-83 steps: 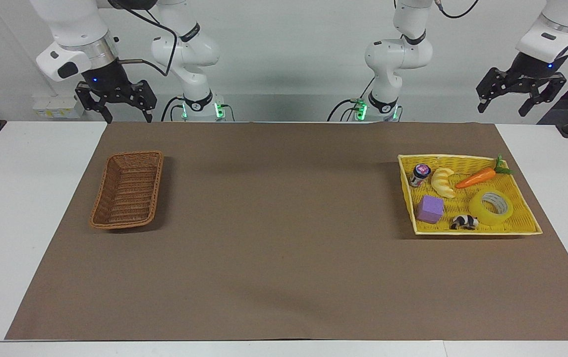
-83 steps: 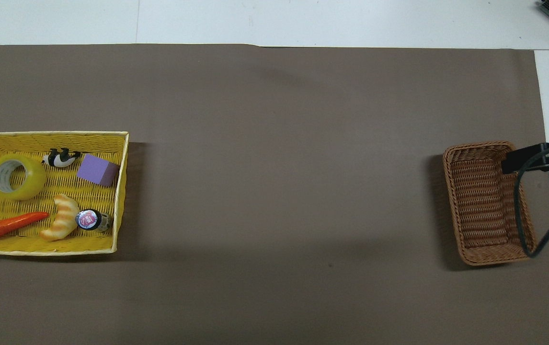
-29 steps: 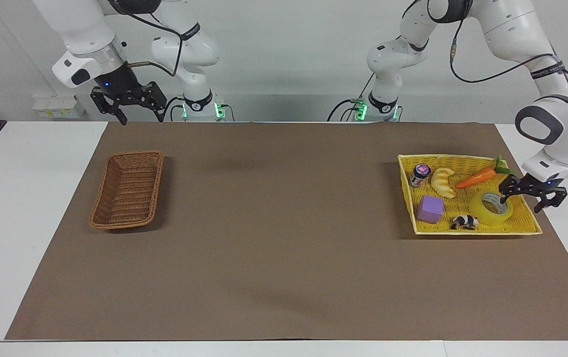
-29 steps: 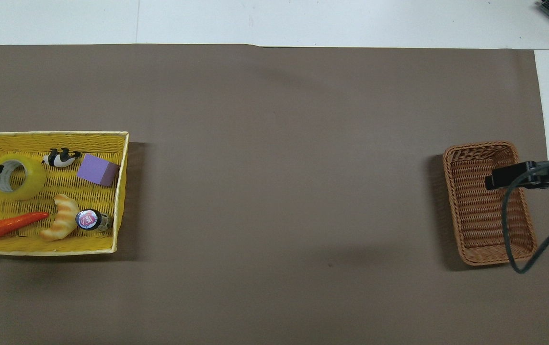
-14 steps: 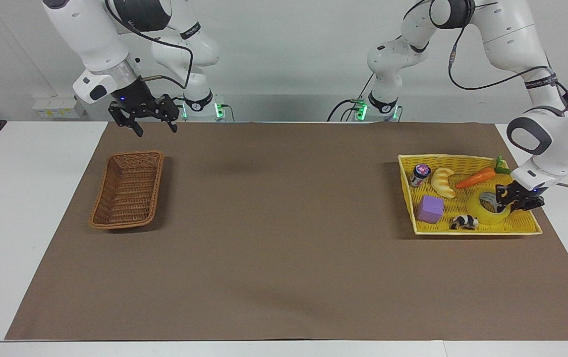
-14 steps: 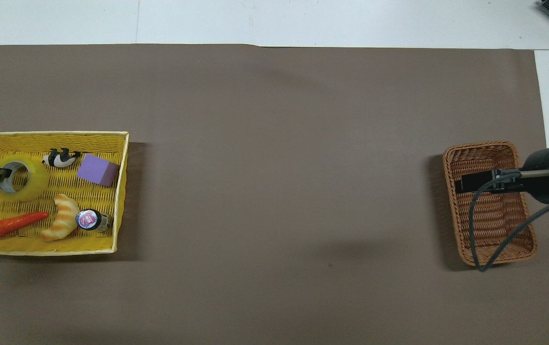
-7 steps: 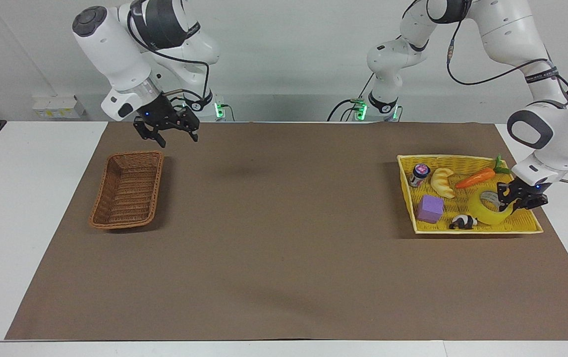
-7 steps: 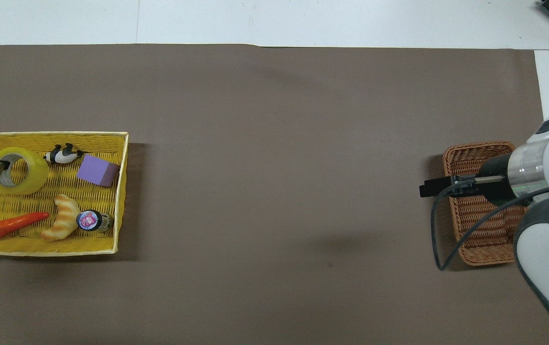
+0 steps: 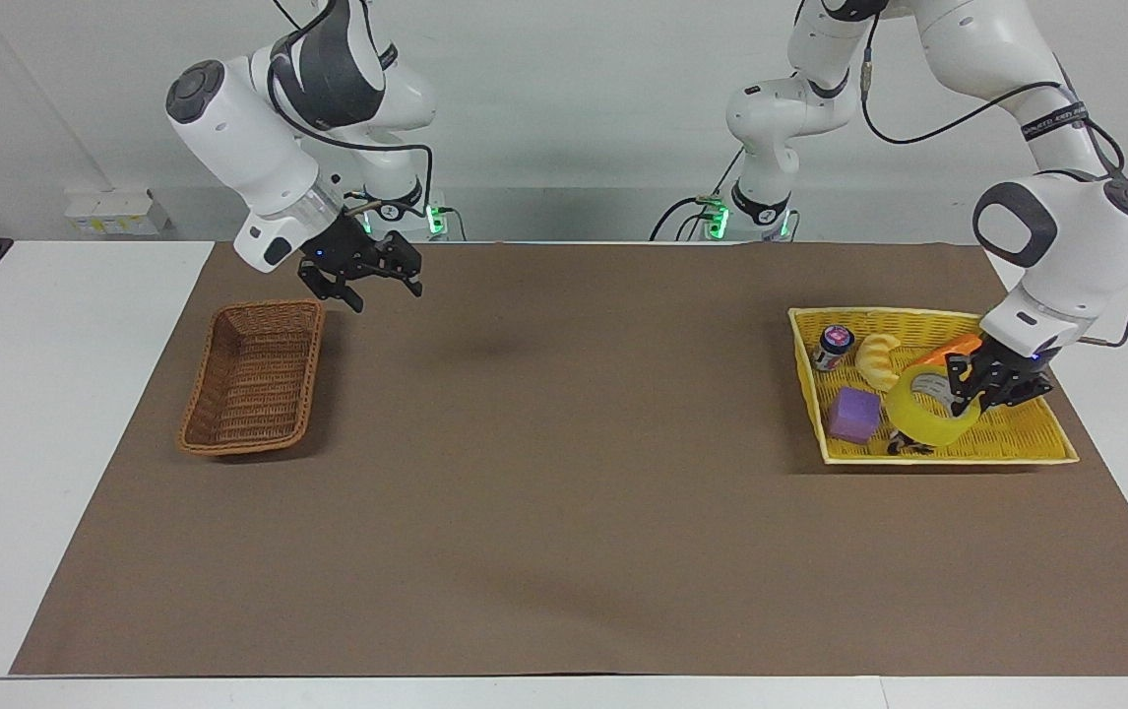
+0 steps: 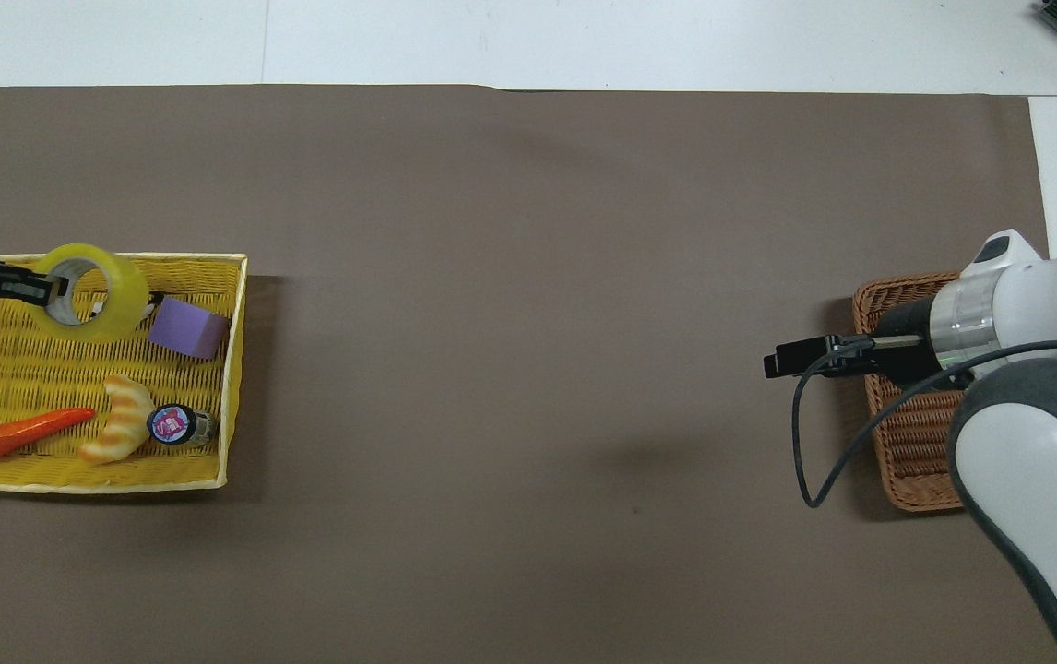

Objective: Move tape to another basket
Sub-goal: 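Grasp the yellow tape roll with the left gripper and lift it, then carry the tape toward the center while the right gripper reaches toward it, then grasp the tape with the right gripper while the left gripper releases it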

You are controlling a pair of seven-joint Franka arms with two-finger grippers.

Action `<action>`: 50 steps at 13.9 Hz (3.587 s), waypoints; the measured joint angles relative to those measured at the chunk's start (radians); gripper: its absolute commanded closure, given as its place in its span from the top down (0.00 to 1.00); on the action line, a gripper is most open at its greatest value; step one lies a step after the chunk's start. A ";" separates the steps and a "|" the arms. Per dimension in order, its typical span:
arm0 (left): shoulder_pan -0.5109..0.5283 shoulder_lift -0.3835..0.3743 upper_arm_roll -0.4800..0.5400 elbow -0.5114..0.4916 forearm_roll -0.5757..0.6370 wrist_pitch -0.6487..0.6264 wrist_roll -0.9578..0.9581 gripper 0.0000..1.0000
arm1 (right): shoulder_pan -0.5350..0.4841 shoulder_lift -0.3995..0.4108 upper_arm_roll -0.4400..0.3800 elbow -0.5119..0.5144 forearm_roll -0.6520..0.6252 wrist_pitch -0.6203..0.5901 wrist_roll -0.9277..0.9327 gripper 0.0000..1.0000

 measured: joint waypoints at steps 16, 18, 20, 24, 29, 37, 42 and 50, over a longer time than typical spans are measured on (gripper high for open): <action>-0.548 0.009 -0.003 -0.010 -0.001 0.024 -0.927 0.00 | 0.106 0.110 0.000 -0.165 0.532 0.400 -0.312 1.00; -0.594 0.020 -0.003 -0.011 -0.001 0.068 -0.998 0.00 | 0.148 0.139 0.001 -0.127 0.535 0.425 -0.312 1.00; -0.641 0.037 -0.003 -0.011 -0.001 0.107 -1.067 0.00 | 0.177 0.159 0.001 -0.085 0.537 0.426 -0.305 1.00; -0.711 0.063 -0.002 -0.012 -0.001 0.164 -1.159 0.00 | 0.210 0.198 0.001 -0.024 0.537 0.426 -0.251 1.00; -0.756 0.063 -0.002 -0.007 -0.001 0.167 -1.210 0.00 | 0.274 0.307 0.001 0.035 0.493 0.489 -0.177 1.00; -0.784 0.062 0.000 0.018 -0.001 0.167 -1.219 0.00 | 0.300 0.343 -0.002 0.051 0.492 0.525 -0.135 0.00; -0.783 0.063 0.004 0.024 -0.001 0.165 -1.212 0.00 | 0.300 0.344 -0.002 0.055 0.490 0.522 -0.128 0.00; -0.783 0.054 0.003 0.040 -0.019 0.166 -1.214 0.82 | 0.300 0.352 -0.003 0.067 0.508 0.522 -0.117 0.00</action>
